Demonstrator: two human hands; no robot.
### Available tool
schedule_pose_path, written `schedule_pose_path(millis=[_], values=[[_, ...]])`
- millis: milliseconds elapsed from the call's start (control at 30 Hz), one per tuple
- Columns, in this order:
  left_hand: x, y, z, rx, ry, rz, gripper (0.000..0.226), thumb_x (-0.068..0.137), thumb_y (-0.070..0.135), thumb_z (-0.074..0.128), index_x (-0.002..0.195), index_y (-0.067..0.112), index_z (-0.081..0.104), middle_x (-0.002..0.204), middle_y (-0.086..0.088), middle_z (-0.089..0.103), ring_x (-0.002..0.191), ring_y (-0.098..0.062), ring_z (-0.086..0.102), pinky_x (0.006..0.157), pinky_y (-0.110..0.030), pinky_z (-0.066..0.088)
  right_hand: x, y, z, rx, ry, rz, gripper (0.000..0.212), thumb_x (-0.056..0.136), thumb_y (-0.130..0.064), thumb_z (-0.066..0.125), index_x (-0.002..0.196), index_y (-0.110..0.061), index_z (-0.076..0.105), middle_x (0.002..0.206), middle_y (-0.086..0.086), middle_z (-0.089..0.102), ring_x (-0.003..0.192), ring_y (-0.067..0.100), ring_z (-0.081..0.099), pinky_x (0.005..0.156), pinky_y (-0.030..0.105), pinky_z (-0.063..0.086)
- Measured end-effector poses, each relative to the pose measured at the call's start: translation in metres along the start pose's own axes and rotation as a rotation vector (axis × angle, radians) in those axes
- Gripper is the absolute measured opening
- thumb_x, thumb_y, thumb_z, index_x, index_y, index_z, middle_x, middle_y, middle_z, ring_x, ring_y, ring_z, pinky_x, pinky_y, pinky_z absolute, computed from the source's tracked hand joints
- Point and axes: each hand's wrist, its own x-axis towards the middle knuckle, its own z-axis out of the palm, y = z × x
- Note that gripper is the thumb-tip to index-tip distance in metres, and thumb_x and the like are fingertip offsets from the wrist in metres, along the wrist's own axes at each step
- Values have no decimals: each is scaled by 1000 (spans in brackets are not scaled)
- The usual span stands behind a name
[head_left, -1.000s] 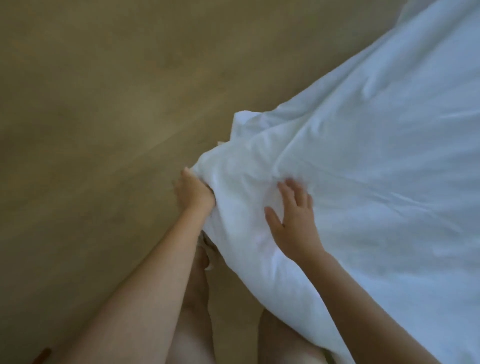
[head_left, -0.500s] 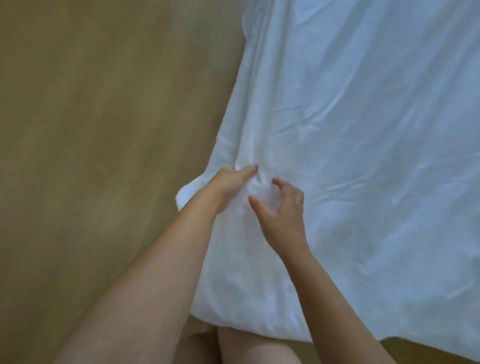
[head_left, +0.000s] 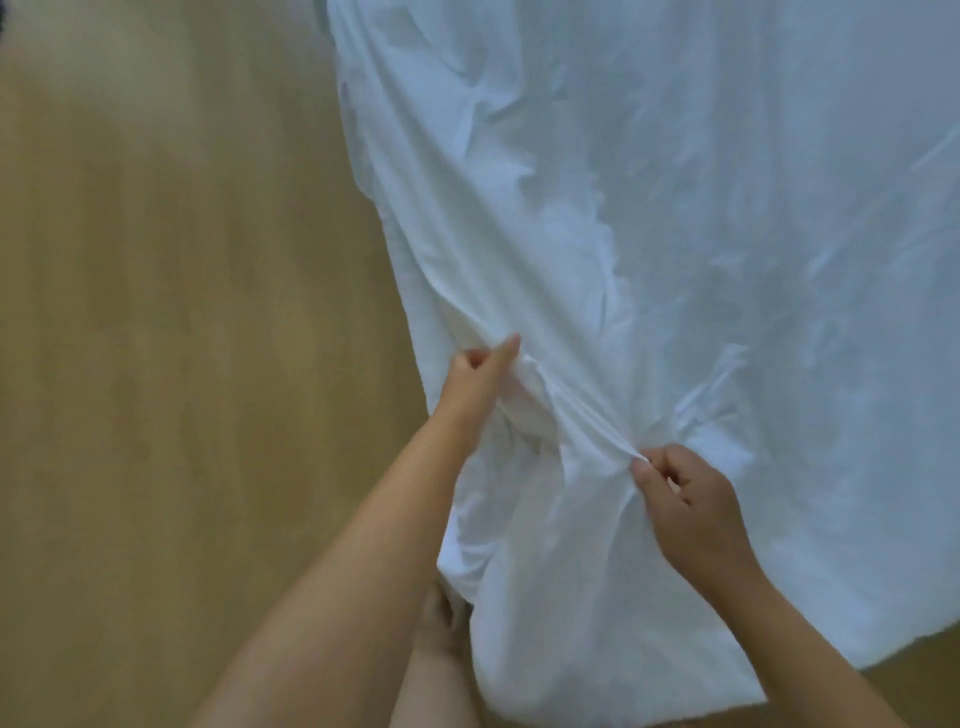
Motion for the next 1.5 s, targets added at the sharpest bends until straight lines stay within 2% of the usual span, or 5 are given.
schedule_pose_path(millis=[333, 500, 733, 1167, 1500], values=[[49, 58, -40, -33, -77, -124, 48, 86, 36, 67, 123, 10, 51, 114, -1, 62, 100, -22, 60, 95, -37, 49, -4, -50, 56, -186, 372, 228, 14, 80, -7, 66, 81, -10, 53, 88, 6, 50, 85, 27, 49, 68, 22, 32], [24, 82, -74, -47, -243, -154, 45, 89, 31, 62, 126, 7, 54, 116, -9, 66, 102, -28, 64, 93, -43, 52, 4, -111, 128, -682, 32, 187, 117, 65, -76, 57, 149, -17, 0, 156, 5, -1, 143, 25, 3, 112, 50, 14], [-4, 122, -61, 150, -461, -161, 23, 93, 30, 59, 104, 10, 62, 90, -3, 64, 83, -16, 64, 67, -28, 55, 46, -115, 97, -586, 382, 269, 7, 89, -10, 46, 95, -8, 49, 101, 16, 60, 89, 34, 56, 61, 33, 32], [55, 104, 10, -8, -515, -254, 29, 86, 33, 65, 108, 14, 63, 101, -3, 71, 94, -17, 67, 81, -31, 54, 102, -45, 37, 6, 696, 522, 8, 82, -8, 53, 81, -14, 48, 88, 10, 56, 82, 30, 49, 64, 31, 33], [85, 169, 156, 252, -506, -65, 7, 95, 14, 55, 92, 9, 60, 83, -6, 65, 68, -17, 65, 54, -27, 55, 61, -21, 97, -641, 564, 404, 114, 41, -55, 85, 135, -8, 40, 137, 22, 49, 125, 41, 46, 95, 66, 34]])
